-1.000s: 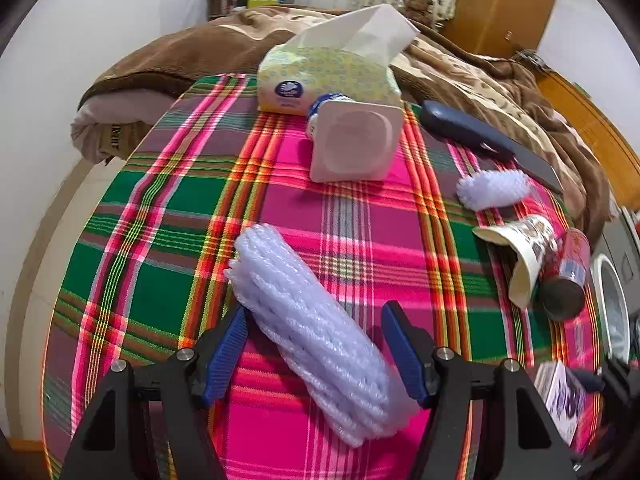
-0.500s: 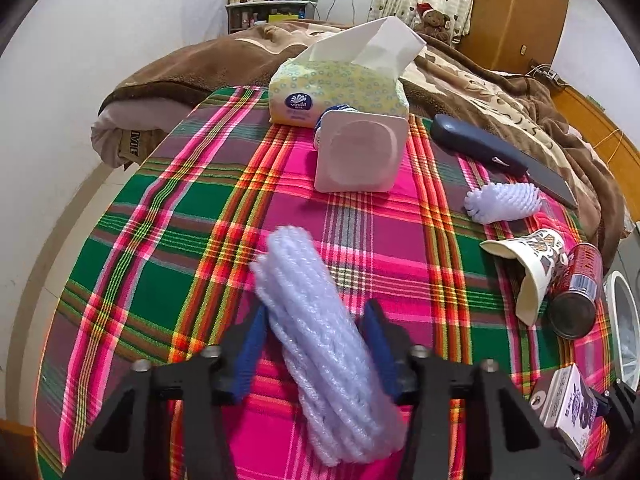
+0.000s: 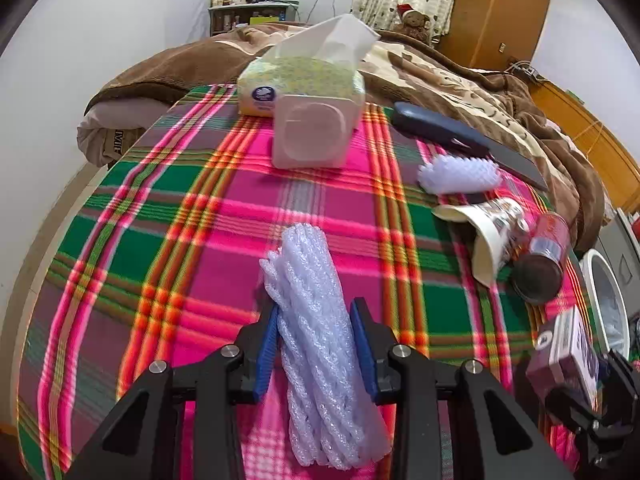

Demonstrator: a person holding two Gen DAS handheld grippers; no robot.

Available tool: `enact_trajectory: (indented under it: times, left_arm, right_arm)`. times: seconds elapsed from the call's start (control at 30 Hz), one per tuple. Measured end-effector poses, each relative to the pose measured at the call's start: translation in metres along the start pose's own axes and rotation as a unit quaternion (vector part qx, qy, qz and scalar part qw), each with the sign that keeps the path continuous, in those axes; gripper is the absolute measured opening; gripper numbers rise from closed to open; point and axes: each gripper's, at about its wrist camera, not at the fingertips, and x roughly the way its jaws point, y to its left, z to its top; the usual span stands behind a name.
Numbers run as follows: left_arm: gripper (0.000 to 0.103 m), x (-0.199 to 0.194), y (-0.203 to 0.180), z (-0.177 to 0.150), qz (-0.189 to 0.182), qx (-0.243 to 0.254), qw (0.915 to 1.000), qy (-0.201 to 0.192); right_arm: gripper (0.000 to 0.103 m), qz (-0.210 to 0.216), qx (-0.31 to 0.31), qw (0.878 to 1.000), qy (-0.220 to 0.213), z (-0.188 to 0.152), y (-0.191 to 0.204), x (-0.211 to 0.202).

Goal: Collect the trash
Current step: 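Carry the foam sleeve and juice box over the white bin and open both grippers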

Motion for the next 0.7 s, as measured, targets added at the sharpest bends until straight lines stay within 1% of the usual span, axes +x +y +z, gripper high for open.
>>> enact_trajectory:
  times: [0.2, 0.33, 0.37, 0.43, 0.5, 0.57, 0.6, 0.63, 0.67, 0.7]
  left_arm:
    - [0.036, -0.008, -0.015, -0.012, -0.017, 0.011, 0.9998, 0.001]
    - [0.036, -0.013, -0.028, -0.021, -0.025, 0.027, 0.9993, 0.003]
    - [0.036, -0.013, -0.031, -0.023, -0.025, 0.031, 0.9992, 0.005]
    - [0.036, -0.015, -0.039, -0.031, -0.005, 0.051, 0.9987, 0.000]
    - [0.037, -0.017, -0.039, -0.035, -0.005, 0.049, 0.9988, -0.002]
    - [0.043, -0.018, -0.036, -0.035, -0.009, 0.037, 0.9993, -0.002]
    - [0.046, -0.019, -0.034, -0.036, -0.003, 0.029, 0.9996, -0.002]
    - [0.056, -0.020, -0.032, -0.037, 0.011, 0.024, 0.9996, -0.004]
    - [0.062, -0.020, -0.031, -0.038, 0.021, 0.021, 0.9995, -0.007]
    - [0.062, -0.019, -0.029, -0.041, 0.031, 0.017, 0.9994, -0.007]
  right_arm:
    - [0.062, -0.005, 0.022, 1.000, -0.013, -0.002, -0.007, -0.009]
    - [0.062, -0.011, 0.034, 0.999, -0.018, -0.005, -0.012, -0.014]
    - [0.062, -0.012, 0.036, 0.999, -0.017, -0.006, -0.013, -0.014]
    - [0.062, -0.014, 0.038, 0.999, -0.018, -0.008, -0.014, -0.016]
    - [0.062, -0.014, 0.040, 0.999, -0.017, -0.009, -0.015, -0.017]
    - [0.062, -0.014, 0.042, 0.999, -0.018, -0.009, -0.016, -0.018]
    - [0.062, -0.014, 0.043, 0.999, -0.019, -0.009, -0.016, -0.019]
    - [0.062, -0.013, 0.044, 0.999, -0.020, -0.009, -0.016, -0.019]
    - [0.062, -0.013, 0.044, 0.999, -0.021, -0.009, -0.017, -0.020]
    - [0.062, -0.013, 0.045, 0.999, -0.021, -0.010, -0.017, -0.021]
